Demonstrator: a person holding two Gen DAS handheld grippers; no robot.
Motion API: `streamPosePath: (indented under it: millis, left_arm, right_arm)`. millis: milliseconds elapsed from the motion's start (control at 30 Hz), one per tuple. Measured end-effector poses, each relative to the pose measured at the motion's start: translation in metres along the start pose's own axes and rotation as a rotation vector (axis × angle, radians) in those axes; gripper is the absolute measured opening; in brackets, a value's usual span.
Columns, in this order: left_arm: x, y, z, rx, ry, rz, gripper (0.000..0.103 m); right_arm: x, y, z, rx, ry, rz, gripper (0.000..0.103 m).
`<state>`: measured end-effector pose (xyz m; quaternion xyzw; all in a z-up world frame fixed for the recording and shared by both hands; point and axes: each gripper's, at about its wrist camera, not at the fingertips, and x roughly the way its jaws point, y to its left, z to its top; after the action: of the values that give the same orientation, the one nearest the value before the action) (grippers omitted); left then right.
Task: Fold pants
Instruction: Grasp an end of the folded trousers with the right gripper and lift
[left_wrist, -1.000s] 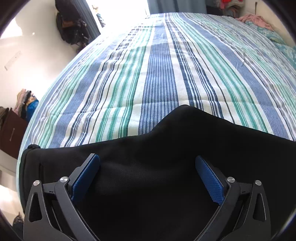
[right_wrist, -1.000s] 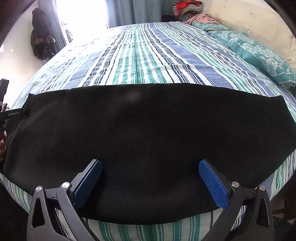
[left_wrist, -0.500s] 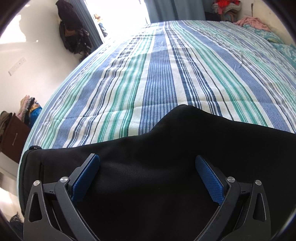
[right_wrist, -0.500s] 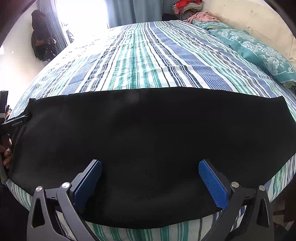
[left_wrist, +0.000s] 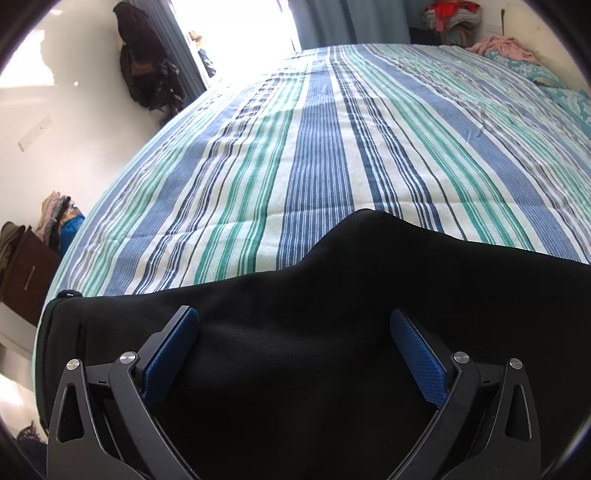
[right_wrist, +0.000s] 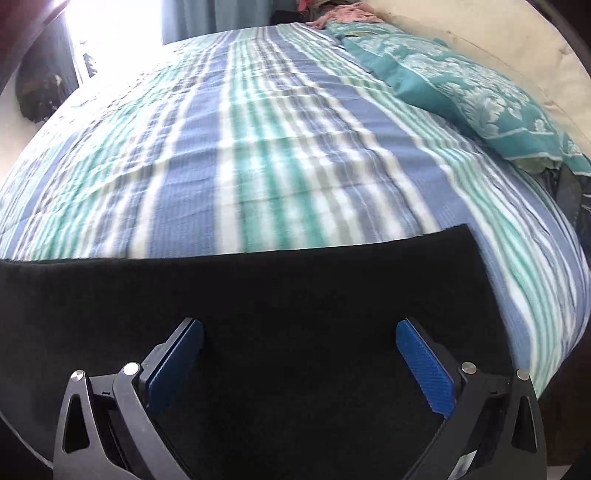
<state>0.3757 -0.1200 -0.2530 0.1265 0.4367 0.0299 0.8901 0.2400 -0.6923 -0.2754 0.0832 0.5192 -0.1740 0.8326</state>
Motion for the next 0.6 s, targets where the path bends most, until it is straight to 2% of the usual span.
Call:
streamPosePath:
  millis: [100,167,200,267,333,367,433,533,600]
  left_arm:
    - [0.000,-0.001,0.000,0.002,-0.004,0.003,0.103]
    - [0.001,-0.001,-0.001,0.004,-0.007,0.007,0.103]
    - [0.001,-0.002,-0.001,0.005,-0.008,0.008,0.103]
    - [0.001,-0.002,-0.001,0.007,-0.010,0.011,0.103]
    - [0.001,-0.002,-0.001,0.007,-0.010,0.012,0.103]
    - [0.001,-0.002,-0.001,0.007,-0.010,0.012,0.103]
    - [0.001,-0.003,-0.001,0.007,-0.009,0.011,0.103]
    - [0.001,-0.003,-0.001,0.007,-0.010,0.012,0.102]
    - [0.001,-0.003,-0.001,0.007,-0.011,0.013,0.103]
  right_arm:
    - [-0.001,-0.076,0.006,0.130,0.023,-0.122,0.102]
    - [-0.010,-0.126,0.003,0.273,0.012,-0.085,0.098]
    - [-0.017,-0.147,-0.001,0.357,-0.011,-0.015,0.097]
    - [-0.026,-0.178,-0.015,0.533,-0.063,0.236,0.097]
    - [-0.024,-0.193,-0.026,0.657,-0.094,0.474,0.097]
    - [-0.023,-0.194,-0.031,0.689,-0.103,0.546,0.097]
    - [-0.016,-0.192,-0.039,0.719,-0.087,0.615,0.096]
    - [-0.007,-0.188,-0.048,0.726,-0.049,0.643,0.087]
    - [-0.004,-0.188,-0.052,0.742,-0.033,0.757,0.084]
